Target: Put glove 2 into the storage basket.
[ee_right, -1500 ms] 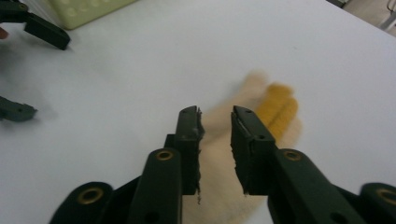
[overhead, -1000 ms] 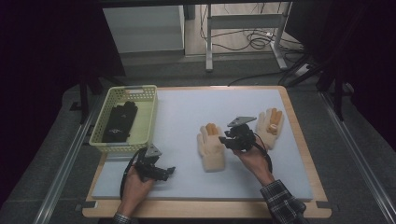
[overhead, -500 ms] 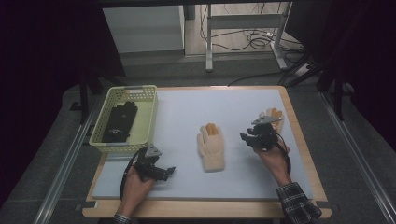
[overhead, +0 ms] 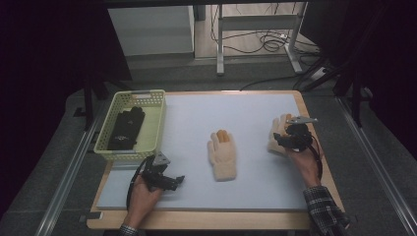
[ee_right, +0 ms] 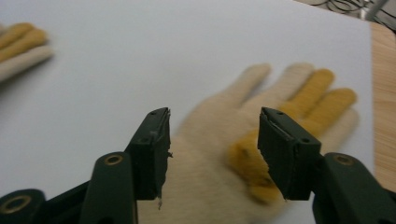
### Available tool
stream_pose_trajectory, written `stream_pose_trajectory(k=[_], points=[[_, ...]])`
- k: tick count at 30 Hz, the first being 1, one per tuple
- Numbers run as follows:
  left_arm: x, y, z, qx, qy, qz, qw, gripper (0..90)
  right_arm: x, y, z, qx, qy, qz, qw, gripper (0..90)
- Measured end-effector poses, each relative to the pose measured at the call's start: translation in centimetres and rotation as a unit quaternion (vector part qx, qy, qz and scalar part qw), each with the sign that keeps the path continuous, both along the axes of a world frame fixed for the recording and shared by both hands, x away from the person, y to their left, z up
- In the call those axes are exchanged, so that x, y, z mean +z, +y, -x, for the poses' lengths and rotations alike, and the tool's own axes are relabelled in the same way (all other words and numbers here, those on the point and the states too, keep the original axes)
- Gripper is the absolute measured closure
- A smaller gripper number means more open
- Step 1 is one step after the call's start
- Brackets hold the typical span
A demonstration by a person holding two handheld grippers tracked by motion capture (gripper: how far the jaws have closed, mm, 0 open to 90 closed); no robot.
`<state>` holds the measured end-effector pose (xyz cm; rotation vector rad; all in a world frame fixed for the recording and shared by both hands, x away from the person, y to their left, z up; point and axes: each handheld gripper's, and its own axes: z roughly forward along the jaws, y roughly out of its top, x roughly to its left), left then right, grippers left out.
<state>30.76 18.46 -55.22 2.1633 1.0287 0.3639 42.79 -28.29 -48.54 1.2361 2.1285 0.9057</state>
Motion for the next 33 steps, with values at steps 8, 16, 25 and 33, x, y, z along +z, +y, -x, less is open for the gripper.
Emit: stream_pose_trajectory(k=[8,16,25,33], points=[[0.0,0.0,0.0,0.000,0.000,0.000,1.0000,2.9,-1.9,-2.1,-1.8,-0.044,0.010,0.004,0.9990,34.6],[0.0,0.0,0.0,0.000,0.000,-0.001,1.0000,2.9,-3.3,-2.4,-2.2,-0.042,0.017,-0.007,0.9989,51.4],[0.0,0.0,0.0,0.000,0.000,-0.001,1.0000,2.9,-1.6,-1.6,-1.0,-0.025,0.005,-0.022,0.9994,57.4],[0.0,0.0,0.0,0.000,0.000,-0.001,1.0000,2.9,0.6,0.1,1.1,0.017,-0.012,-0.039,0.9990,57.4]])
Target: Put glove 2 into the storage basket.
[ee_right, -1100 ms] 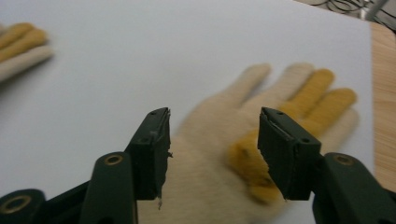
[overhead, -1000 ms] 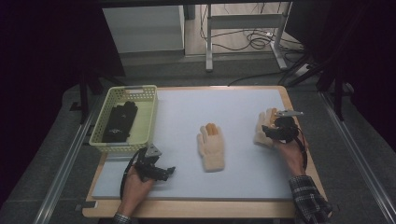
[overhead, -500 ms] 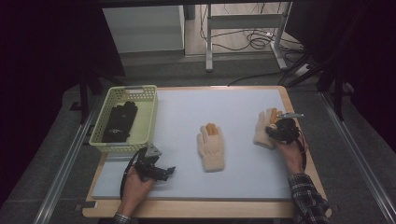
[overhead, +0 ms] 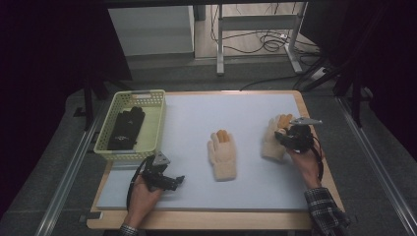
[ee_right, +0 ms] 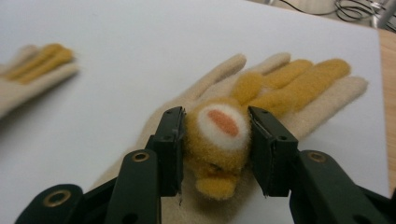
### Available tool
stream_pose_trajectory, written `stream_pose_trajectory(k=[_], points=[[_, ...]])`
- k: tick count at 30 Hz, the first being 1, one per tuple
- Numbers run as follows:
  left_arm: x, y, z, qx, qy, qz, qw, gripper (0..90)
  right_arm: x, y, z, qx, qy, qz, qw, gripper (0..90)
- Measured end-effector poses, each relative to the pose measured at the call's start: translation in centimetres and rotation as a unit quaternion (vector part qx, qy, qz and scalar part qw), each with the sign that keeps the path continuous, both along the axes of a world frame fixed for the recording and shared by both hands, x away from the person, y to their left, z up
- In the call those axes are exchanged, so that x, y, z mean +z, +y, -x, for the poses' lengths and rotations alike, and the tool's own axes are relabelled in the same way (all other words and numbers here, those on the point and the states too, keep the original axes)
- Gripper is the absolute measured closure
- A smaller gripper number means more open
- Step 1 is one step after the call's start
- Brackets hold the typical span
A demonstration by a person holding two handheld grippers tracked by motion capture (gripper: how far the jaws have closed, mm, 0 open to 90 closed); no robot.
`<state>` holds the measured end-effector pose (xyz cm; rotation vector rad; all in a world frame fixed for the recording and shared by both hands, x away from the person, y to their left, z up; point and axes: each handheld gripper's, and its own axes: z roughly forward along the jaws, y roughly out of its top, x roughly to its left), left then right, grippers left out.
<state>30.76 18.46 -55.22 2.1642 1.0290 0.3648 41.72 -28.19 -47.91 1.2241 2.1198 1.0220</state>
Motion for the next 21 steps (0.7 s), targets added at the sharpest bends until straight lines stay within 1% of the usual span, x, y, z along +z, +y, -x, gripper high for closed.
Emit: stream_pose_trajectory(k=[6,11,15,17,21], points=[[0.0,0.0,0.0,0.000,0.000,0.000,1.0000,2.9,1.4,1.6,1.0,0.032,0.000,-0.021,0.9993,57.4],[0.0,0.0,0.0,0.000,0.000,0.000,1.0000,2.9,2.7,3.3,2.0,0.067,-0.001,-0.037,0.9971,57.4],[0.0,0.0,0.0,-0.001,0.001,-0.001,1.0000,2.9,3.5,4.8,2.8,0.099,0.005,-0.053,0.9936,57.4],[0.0,0.0,0.0,-0.001,0.000,-0.001,1.0000,2.9,3.8,5.8,3.2,0.120,0.006,-0.061,0.9909,57.4],[0.0,0.0,0.0,-0.001,0.000,0.000,1.0000,3.0,3.9,7.7,3.9,0.151,0.012,-0.067,0.9862,57.4]])
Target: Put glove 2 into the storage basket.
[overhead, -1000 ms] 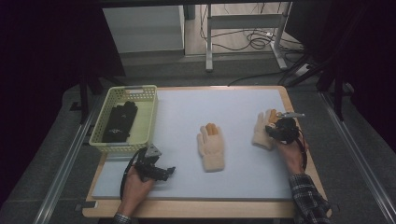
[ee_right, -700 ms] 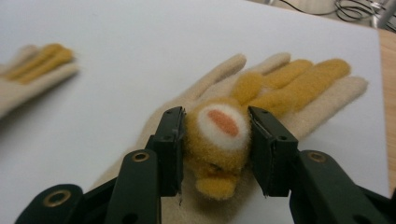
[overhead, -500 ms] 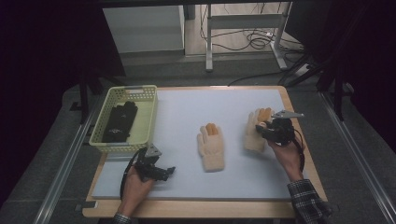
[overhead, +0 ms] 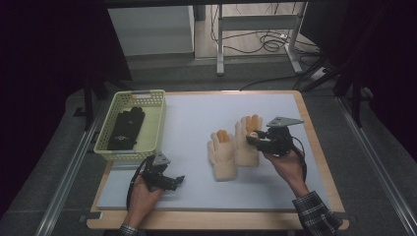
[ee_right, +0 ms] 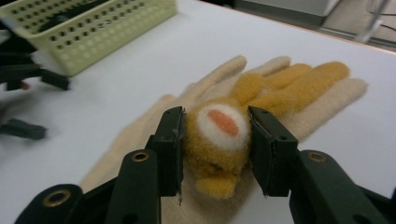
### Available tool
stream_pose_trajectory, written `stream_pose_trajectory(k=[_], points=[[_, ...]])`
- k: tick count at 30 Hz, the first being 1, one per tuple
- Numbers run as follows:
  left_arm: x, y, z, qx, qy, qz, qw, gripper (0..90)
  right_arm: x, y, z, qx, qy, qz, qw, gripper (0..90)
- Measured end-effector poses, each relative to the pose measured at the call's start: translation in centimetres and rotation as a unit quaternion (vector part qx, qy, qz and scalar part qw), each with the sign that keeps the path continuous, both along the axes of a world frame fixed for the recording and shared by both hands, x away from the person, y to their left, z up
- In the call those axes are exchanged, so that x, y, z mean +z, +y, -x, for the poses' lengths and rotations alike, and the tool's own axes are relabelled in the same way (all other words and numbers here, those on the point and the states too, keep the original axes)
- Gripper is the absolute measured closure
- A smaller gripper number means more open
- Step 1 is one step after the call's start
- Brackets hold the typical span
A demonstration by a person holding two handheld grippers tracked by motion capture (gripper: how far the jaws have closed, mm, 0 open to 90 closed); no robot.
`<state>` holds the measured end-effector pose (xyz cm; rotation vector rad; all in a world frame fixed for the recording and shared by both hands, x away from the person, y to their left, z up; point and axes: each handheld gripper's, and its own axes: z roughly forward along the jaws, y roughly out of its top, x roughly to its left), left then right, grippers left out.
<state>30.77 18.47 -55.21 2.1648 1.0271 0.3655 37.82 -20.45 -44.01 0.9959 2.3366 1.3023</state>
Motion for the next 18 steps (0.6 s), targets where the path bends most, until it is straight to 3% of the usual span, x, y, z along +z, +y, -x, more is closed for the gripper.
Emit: stream_pose_trajectory(k=[8,18], points=[[0.0,0.0,0.0,0.000,0.000,0.000,1.0000,2.9,-0.9,4.1,0.8,0.062,0.008,0.003,0.9980,57.3],[0.0,0.0,0.0,0.000,0.001,0.000,1.0000,2.9,-3.6,7.0,-0.2,0.087,0.023,0.026,0.9956,57.2]])
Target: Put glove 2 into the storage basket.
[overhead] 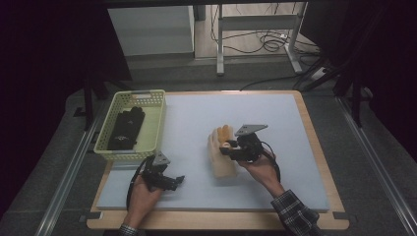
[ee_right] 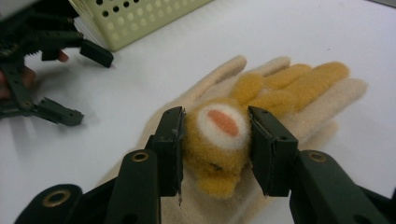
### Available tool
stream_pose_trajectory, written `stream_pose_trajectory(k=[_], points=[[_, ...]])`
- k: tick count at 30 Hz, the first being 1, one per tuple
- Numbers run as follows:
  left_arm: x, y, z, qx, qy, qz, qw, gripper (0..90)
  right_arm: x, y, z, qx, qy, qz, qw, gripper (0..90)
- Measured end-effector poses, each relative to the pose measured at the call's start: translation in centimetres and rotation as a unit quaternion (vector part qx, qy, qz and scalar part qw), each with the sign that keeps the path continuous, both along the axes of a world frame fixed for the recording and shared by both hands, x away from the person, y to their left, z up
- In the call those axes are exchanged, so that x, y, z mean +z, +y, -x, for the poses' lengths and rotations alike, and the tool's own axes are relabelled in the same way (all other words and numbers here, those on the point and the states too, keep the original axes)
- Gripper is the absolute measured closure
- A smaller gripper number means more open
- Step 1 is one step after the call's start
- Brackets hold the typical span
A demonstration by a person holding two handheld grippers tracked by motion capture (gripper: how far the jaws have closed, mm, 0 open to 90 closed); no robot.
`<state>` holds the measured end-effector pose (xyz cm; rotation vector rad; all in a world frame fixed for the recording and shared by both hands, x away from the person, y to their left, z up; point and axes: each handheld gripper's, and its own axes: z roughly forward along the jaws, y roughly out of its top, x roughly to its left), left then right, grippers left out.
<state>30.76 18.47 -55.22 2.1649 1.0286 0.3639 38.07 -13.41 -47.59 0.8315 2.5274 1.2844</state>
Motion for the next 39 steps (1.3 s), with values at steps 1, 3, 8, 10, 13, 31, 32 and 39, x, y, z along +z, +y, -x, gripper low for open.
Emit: stream_pose_trajectory(k=[1,3,8,10,13,31,32,39], points=[[0.0,0.0,0.0,0.000,0.000,0.000,1.0000,2.9,-0.3,0.2,-0.1,0.002,0.002,0.002,1.0000,57.3],[0.0,0.0,0.0,0.000,0.000,0.000,1.0000,3.0,-0.8,0.3,-0.4,0.003,0.002,0.010,0.9999,57.2],[0.0,0.0,0.0,0.000,0.000,0.000,1.0000,2.9,-2.0,0.2,-0.9,-0.004,0.004,0.032,0.9995,56.3],[0.0,0.0,0.0,0.000,0.000,0.000,1.0000,3.0,-2.6,0.2,-0.9,-0.007,0.002,0.039,0.9992,54.9],[0.0,0.0,0.0,0.000,0.000,0.000,1.0000,2.9,-2.7,0.0,-0.9,-0.015,0.005,0.027,0.9995,52.0],[0.0,0.0,0.0,0.000,0.000,0.000,1.0000,2.9,-1.8,-4.6,0.7,-0.039,-0.005,0.024,0.9989,78.2],[0.0,0.0,0.0,0.000,0.000,-0.001,1.0000,2.9,-2.1,-4.9,1.0,-0.035,-0.002,0.027,0.9990,81.8],[0.0,0.0,0.0,0.000,0.000,0.000,1.0000,3.0,-4.2,-5.0,2.4,-0.012,0.004,0.047,0.9988,88.4]])
